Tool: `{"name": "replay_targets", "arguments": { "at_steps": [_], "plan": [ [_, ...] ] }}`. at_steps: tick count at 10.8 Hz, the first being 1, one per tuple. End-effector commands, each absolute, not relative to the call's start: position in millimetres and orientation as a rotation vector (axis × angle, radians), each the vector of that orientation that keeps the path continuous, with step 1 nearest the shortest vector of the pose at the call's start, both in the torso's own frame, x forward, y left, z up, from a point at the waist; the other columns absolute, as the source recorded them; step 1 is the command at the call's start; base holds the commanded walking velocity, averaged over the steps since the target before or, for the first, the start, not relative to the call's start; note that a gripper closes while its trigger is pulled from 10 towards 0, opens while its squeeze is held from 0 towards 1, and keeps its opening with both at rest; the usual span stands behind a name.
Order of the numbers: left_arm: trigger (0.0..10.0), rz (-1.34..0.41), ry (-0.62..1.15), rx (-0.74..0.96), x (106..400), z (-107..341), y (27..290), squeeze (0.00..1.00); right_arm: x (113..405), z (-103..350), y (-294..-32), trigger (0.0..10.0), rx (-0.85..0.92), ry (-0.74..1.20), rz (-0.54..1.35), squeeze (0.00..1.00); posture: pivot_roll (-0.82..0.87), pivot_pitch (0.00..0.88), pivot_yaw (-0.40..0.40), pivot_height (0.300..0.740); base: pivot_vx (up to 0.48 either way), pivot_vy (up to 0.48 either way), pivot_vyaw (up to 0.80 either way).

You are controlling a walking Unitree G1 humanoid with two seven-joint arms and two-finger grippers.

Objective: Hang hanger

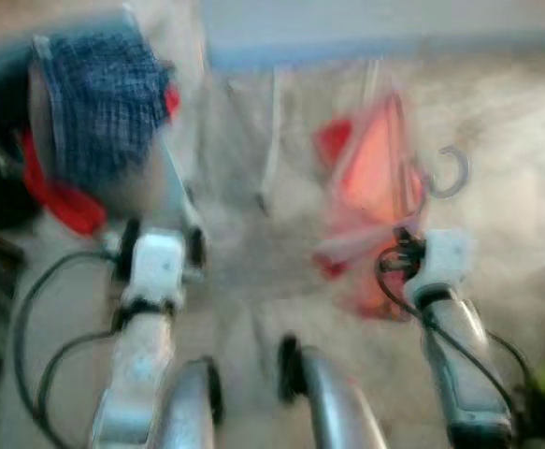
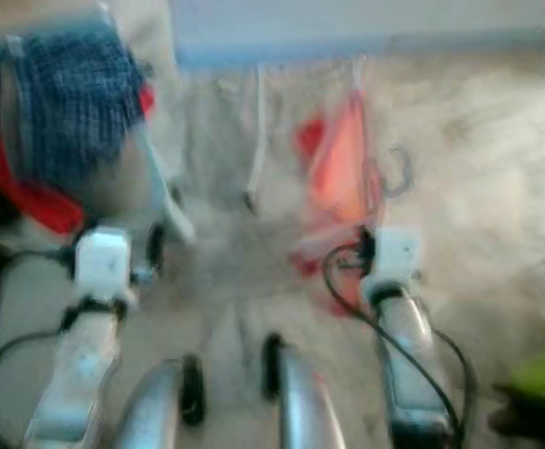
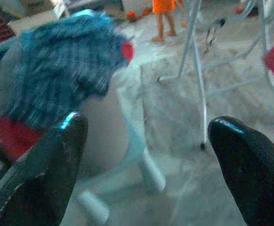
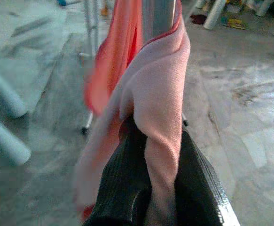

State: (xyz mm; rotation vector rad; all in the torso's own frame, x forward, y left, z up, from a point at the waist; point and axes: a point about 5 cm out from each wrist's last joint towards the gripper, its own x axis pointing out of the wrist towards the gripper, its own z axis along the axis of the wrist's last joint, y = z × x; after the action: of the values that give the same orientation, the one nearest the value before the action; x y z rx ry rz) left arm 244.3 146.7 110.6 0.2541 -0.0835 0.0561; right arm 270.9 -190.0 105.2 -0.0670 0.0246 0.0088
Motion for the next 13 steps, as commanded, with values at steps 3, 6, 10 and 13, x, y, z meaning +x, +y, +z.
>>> {"name": "replay_targets", "arguments": {
  "at_steps": [3,6,10,13],
  "plan": [
    [10.0,0.053,-0.065,0.235,243.5,107.6,146.9,0.0,270.8,105.5,-193.8,10.0,-0.071,0.023,0.007,0.0,0.0,0.333,-0.053,0.74,0.0,0.0,0.0],
    [10.0,0.022,-0.026,0.234,252.3,99.7,147.2,0.0,274.6,114.8,-184.3,10.0,0.036,-0.064,0.087,0.0,0.0,0.289,-0.017,0.74,0.0,0.0,0.0],
    [10.0,0.017,-0.015,0.316,300.9,97.7,161.5,0.0,286.8,105.0,-150.6,10.0,0.121,-0.006,0.369,0.0,-0.01,0.147,0.041,0.74,0.0,0.0,0.0],
    [10.0,0.023,-0.062,0.278,326.5,111.2,155.9,0.0,272.1,127.6,-158.2,10.0,0.135,0.028,0.726,0.0,-0.04,0.152,0.025,0.74,0.0,0.0,0.0]
  ]
}}
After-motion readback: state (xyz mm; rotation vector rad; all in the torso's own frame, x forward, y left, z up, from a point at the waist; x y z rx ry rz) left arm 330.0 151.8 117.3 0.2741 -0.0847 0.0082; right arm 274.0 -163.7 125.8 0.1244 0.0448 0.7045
